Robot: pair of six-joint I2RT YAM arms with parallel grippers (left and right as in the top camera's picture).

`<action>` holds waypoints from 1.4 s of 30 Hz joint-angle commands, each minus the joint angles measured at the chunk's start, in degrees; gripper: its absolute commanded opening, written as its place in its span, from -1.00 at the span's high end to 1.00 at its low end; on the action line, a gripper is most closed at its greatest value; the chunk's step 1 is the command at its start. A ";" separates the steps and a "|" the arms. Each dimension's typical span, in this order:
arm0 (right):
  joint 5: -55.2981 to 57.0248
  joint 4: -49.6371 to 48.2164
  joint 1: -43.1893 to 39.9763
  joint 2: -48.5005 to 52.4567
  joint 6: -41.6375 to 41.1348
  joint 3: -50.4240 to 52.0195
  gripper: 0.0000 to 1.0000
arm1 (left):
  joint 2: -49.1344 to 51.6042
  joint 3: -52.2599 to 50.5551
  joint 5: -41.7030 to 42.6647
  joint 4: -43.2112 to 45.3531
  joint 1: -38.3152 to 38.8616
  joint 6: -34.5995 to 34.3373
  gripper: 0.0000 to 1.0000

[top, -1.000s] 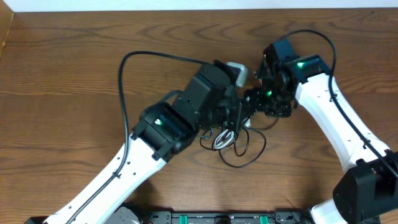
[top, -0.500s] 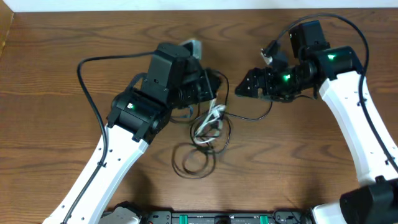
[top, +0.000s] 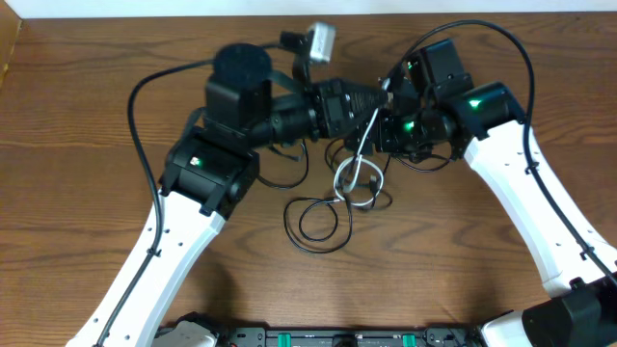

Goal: Untangle cables

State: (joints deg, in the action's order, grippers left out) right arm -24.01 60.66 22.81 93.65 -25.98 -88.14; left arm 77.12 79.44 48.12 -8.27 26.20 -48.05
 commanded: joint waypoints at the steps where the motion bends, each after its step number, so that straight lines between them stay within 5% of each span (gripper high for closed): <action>1: 14.03 1.53 0.44 0.11 -5.20 1.99 -0.62 | -1.73 1.03 4.37 1.81 -3.58 -6.36 0.85; 6: 26.51 5.38 -2.84 0.11 -11.28 3.15 -0.59 | -2.23 1.01 8.39 0.76 -11.61 -9.14 0.85; 10: 17.07 6.12 -7.30 0.11 -7.39 3.15 -0.64 | -2.10 1.01 8.26 -11.10 -18.97 -5.86 0.85; 14: 1.36 4.66 -7.45 0.11 2.82 3.15 -0.70 | -1.88 1.01 -3.96 -26.91 -21.29 1.36 0.85; 18: -1.60 5.33 -4.55 0.11 5.25 3.48 -0.84 | -1.88 1.01 -15.15 -37.66 -21.29 5.84 0.85; 22: -1.36 2.80 1.18 0.11 1.31 6.21 -0.86 | -1.90 1.01 -19.39 -40.96 -21.31 9.90 0.85; 32: -1.09 -17.53 15.91 0.13 -9.33 19.74 -0.79 | -1.88 0.98 -48.50 -54.10 -21.31 9.92 0.85; 42: 5.11 -19.43 21.99 0.31 -17.70 21.29 -0.61 | -1.42 0.50 -50.31 -55.95 -21.31 9.94 0.85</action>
State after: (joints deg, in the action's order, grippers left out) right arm -22.74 41.06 43.31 93.76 -38.61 -67.64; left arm 75.85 79.94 0.40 -63.94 5.06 -38.89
